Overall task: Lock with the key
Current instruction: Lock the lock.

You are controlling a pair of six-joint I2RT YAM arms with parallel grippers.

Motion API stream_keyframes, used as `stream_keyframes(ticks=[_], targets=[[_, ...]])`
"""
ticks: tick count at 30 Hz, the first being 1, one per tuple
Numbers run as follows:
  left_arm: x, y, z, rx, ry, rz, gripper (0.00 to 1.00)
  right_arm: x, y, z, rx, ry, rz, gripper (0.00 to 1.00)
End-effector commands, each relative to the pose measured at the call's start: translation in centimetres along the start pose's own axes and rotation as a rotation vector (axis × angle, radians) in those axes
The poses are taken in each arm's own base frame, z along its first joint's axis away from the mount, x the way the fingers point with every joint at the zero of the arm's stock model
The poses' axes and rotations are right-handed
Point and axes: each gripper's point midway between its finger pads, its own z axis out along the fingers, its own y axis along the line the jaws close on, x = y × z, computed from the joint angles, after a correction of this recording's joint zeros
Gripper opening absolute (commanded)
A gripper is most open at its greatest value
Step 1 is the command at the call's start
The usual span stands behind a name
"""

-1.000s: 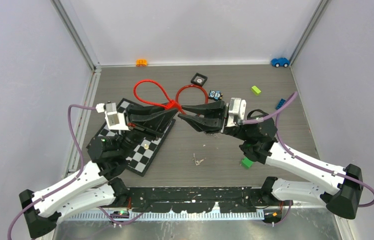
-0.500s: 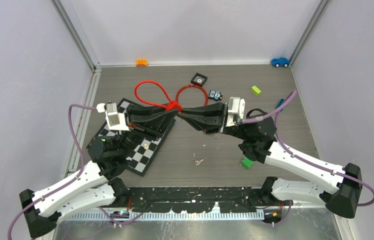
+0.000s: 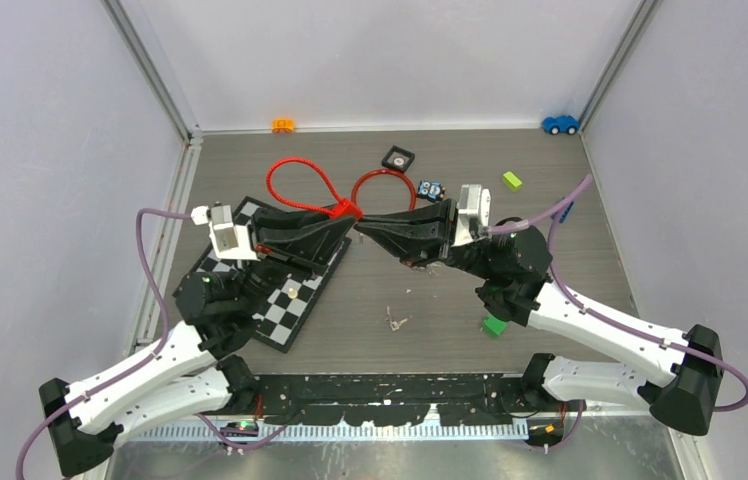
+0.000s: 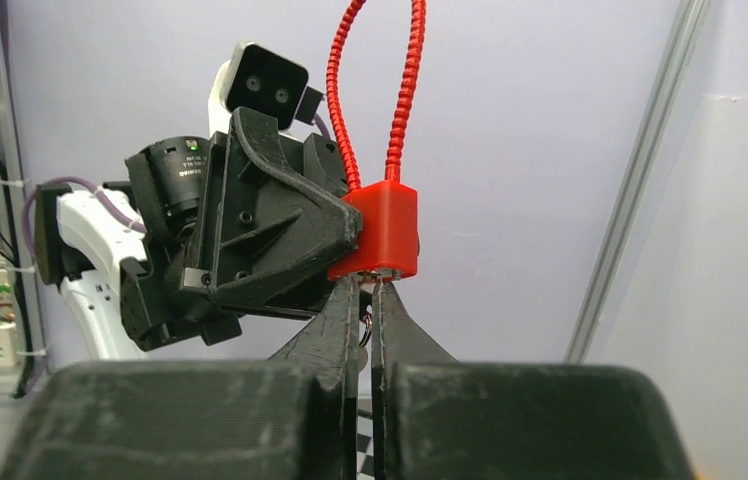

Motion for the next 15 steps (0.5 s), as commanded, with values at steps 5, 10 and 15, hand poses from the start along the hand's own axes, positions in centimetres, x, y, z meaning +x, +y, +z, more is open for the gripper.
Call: stream_keyframes(ticks=[5,10,15], targets=[[-2.9,-3.8,0.8,0.177,-0.068,-0.007,0.0,-3.7,1.6,1.1,-0.055,-0.092,0.231,0.01],[-2.9,-5.7,0.8,0.277,-0.045,-0.009,0.0,-5.2,3.9,0.8,-0.18,-0.12,0.293,0.01],[-3.2,-6.8,0.7,0.34,-0.048,-0.004,0.0,-6.6,5.7,0.3,-0.28,-0.15,0.362,0.01]])
